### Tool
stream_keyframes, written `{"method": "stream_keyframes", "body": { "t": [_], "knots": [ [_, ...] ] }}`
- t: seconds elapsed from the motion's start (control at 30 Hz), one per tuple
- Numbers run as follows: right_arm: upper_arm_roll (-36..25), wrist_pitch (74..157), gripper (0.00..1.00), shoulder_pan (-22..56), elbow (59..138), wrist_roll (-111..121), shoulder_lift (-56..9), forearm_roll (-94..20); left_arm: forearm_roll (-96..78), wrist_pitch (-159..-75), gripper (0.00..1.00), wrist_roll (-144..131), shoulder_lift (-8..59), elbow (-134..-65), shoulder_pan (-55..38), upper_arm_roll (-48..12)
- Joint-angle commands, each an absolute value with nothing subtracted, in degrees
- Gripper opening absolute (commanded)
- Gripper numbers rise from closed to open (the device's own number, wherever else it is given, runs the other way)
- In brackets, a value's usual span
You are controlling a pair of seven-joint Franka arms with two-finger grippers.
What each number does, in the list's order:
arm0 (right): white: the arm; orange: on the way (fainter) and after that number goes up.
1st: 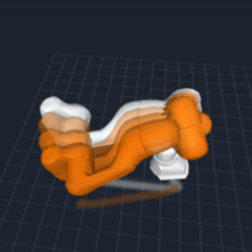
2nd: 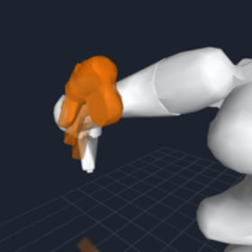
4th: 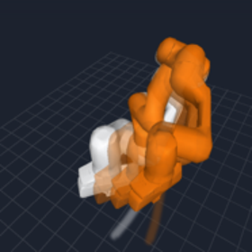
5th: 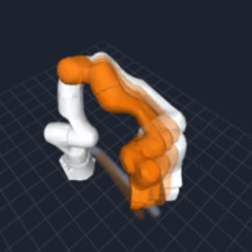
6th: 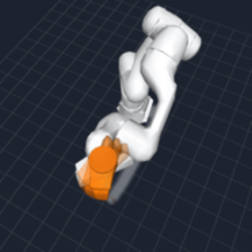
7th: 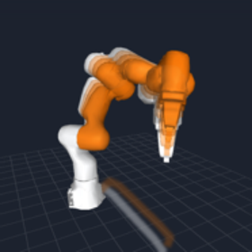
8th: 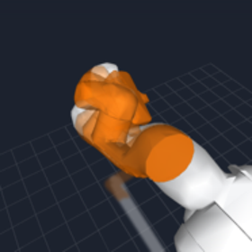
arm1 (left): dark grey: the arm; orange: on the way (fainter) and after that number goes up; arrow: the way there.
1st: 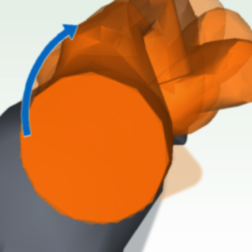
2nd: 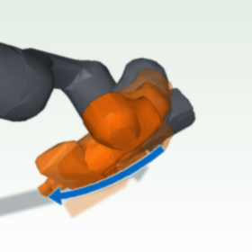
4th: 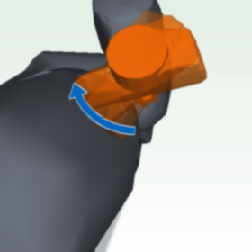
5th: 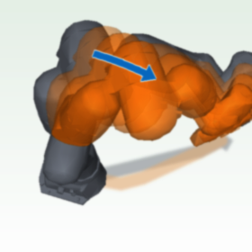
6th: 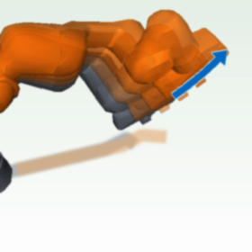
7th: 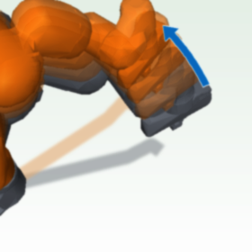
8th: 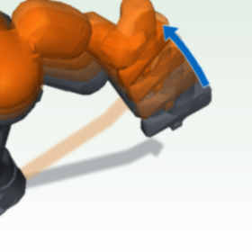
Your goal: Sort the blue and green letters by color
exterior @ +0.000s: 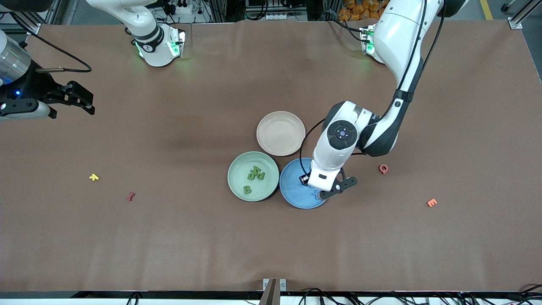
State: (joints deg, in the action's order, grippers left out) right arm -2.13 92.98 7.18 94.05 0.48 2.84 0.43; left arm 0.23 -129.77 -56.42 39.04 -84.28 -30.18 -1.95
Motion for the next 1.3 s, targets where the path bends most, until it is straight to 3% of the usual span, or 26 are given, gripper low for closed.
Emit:
{"method": "stream_keyframes", "body": {
  "t": [0.0,0.87,0.93,1.0,1.13,1.27],
  "knots": [
    [-2.2,92.1,1.0,7.2,92.6,0.9,2.3,0.4,-1.3,-129.2,0.23,-56.6,41.0,-81.3,-30.7,-1.2],
    [-2.2,92.3,1.0,7.2,92.6,0.8,2.3,0.8,-1.1,-133.7,0.26,-56.3,45.3,-81.7,-30.7,-1.2],
    [-2.2,92.3,1.0,7.2,92.6,0.8,2.3,1.0,-1.1,-133.7,0.37,-56.3,45.2,-81.8,-30.7,-1.2],
    [-2.2,92.3,1.0,7.2,92.6,0.9,2.3,1.0,-0.9,-133.7,0.54,-56.1,45.2,-81.8,-30.5,-1.2],
    [-2.2,92.3,1.0,7.2,92.6,1.0,2.3,1.0,-0.8,-133.7,0.75,-56.0,45.2,-81.9,-30.4,-1.2],
    [-2.2,92.2,1.0,7.2,92.6,1.0,2.3,1.0,-0.6,-133.7,0.78,-55.9,45.2,-81.9,-30.3,-1.3]
  ]
}}
